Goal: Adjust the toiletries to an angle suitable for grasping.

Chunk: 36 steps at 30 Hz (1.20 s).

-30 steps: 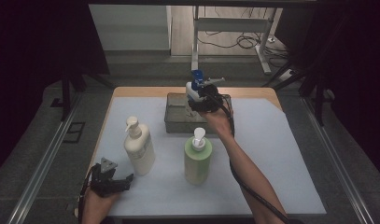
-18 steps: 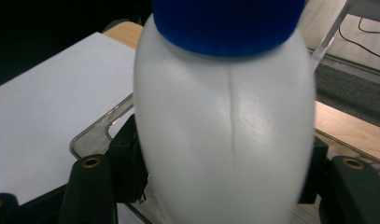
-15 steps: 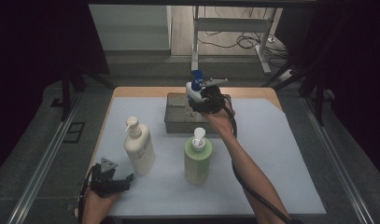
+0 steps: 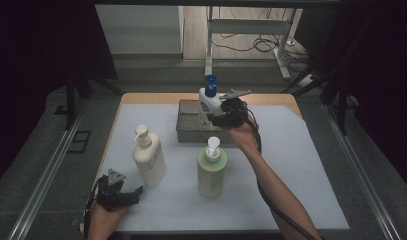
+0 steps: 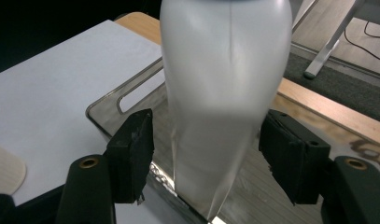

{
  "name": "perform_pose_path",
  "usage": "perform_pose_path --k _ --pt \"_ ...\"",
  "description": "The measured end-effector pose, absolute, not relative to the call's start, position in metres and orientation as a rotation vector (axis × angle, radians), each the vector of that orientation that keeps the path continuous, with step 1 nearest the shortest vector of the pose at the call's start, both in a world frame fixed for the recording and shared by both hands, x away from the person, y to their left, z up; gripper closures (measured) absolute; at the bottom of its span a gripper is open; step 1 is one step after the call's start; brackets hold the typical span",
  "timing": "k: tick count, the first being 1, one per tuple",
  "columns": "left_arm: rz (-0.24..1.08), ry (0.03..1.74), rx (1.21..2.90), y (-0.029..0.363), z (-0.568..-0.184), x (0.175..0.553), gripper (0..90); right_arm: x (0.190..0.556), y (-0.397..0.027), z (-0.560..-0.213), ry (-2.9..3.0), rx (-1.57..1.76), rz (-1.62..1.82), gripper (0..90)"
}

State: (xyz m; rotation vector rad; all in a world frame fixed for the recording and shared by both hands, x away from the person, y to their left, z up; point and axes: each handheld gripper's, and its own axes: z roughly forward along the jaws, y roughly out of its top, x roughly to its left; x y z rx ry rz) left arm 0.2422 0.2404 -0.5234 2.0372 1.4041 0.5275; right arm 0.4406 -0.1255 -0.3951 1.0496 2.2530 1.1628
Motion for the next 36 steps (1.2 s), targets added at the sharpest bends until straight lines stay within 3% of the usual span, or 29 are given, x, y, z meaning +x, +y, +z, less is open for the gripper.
perform_pose_path --k 15,25,32,36 --pt "0.526 1.405 2.038 0.24 -0.523 0.242 10.8 0.425 -0.151 -0.407 2.296 1.085 1.171 47.1" --pt "0.526 1.405 2.038 0.24 -0.523 0.242 10.8 0.438 -0.161 -0.421 2.273 1.15 1.124 75.2" --pt "0.526 1.405 2.038 0.24 -0.523 0.242 10.8 0.45 -0.157 -0.43 2.273 1.178 1.092 88.9" --pt "0.526 1.405 2.038 0.24 -0.523 0.242 10.8 0.456 -0.15 -0.435 2.28 1.183 1.062 89.5"
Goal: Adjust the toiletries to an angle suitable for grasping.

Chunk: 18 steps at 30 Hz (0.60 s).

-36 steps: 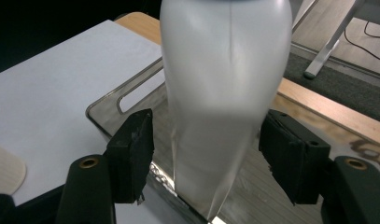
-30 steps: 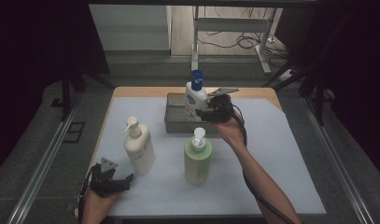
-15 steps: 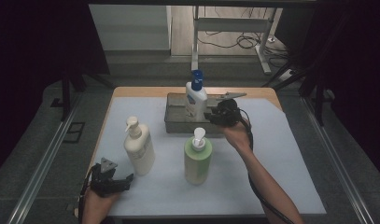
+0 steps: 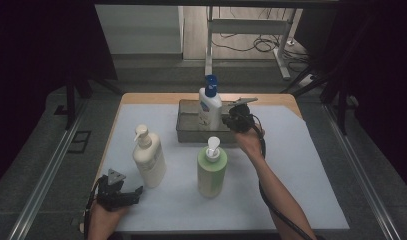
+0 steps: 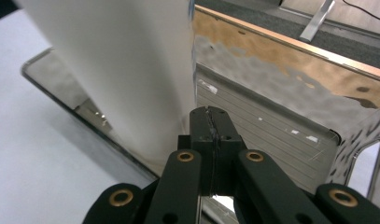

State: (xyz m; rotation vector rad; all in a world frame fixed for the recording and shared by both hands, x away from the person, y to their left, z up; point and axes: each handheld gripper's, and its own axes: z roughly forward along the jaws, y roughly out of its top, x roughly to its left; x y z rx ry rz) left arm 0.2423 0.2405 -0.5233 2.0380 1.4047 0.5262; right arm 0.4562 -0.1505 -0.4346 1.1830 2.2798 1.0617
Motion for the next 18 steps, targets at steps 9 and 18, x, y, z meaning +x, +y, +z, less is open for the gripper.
perform_pose_path --k 9,18 --pt "0.526 1.405 2.038 0.241 -0.523 0.242 10.8 0.468 -0.144 -0.442 2.284 1.229 1.045 89.4" --pt "0.526 1.405 2.038 0.241 -0.523 0.242 10.8 0.471 -0.137 -0.445 2.293 1.248 1.065 89.4"
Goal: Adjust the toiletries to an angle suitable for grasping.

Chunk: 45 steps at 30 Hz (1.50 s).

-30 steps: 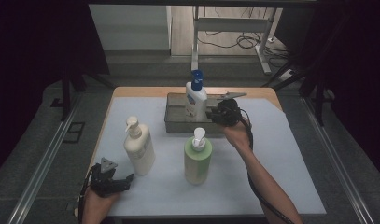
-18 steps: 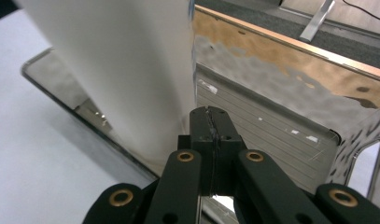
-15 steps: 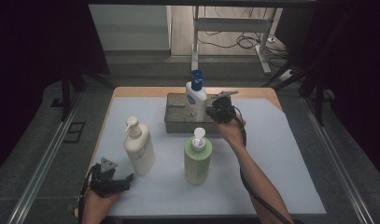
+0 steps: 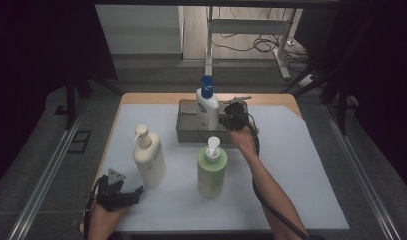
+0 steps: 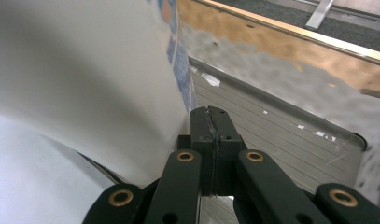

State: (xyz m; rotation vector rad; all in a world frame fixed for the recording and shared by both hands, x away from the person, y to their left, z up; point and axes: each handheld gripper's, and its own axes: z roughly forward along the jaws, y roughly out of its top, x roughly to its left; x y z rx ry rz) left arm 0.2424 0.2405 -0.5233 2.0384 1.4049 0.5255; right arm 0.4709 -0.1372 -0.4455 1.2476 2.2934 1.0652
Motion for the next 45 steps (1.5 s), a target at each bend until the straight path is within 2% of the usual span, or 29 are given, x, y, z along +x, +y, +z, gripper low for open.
perform_pose_path --k 31,45 --pt "0.525 1.405 2.039 0.241 -0.523 0.242 10.7 0.472 -0.109 -0.454 2.374 1.199 1.042 86.5" --pt "0.526 1.406 2.038 0.241 -0.523 0.242 10.8 0.479 -0.11 -0.447 2.365 1.214 1.045 87.3"
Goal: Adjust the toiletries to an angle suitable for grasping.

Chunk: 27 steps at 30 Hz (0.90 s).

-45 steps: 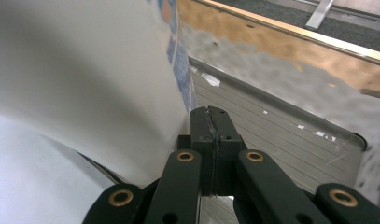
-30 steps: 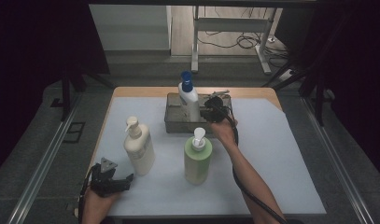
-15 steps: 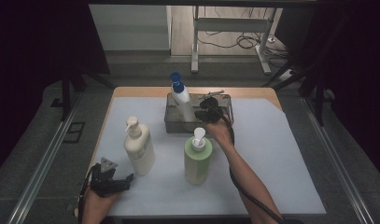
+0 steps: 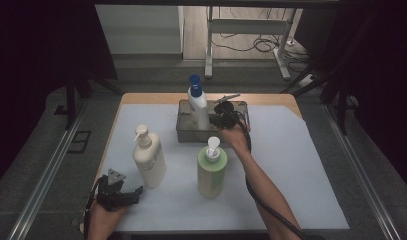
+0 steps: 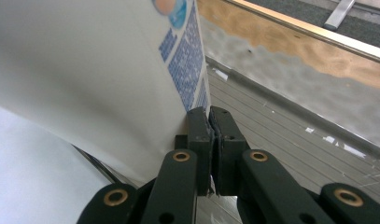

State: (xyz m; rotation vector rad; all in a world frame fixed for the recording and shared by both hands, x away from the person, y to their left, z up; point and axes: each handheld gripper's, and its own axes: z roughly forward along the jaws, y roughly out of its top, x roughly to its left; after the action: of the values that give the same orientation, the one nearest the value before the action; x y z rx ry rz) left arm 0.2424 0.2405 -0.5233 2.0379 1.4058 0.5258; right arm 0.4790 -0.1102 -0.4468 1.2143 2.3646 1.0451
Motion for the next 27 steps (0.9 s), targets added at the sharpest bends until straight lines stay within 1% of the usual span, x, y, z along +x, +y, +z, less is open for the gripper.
perform_pose_path --k 20,23,27 --pt "0.526 1.406 2.038 0.241 -0.523 0.242 10.7 0.48 -0.107 -0.458 2.417 1.213 0.991 87.8" --pt "0.524 1.405 2.038 0.241 -0.523 0.242 10.8 0.48 -0.106 -0.458 2.419 1.203 0.982 86.1" --pt "0.526 1.405 2.038 0.241 -0.523 0.242 10.8 0.48 -0.108 -0.452 2.392 1.216 1.007 86.1"
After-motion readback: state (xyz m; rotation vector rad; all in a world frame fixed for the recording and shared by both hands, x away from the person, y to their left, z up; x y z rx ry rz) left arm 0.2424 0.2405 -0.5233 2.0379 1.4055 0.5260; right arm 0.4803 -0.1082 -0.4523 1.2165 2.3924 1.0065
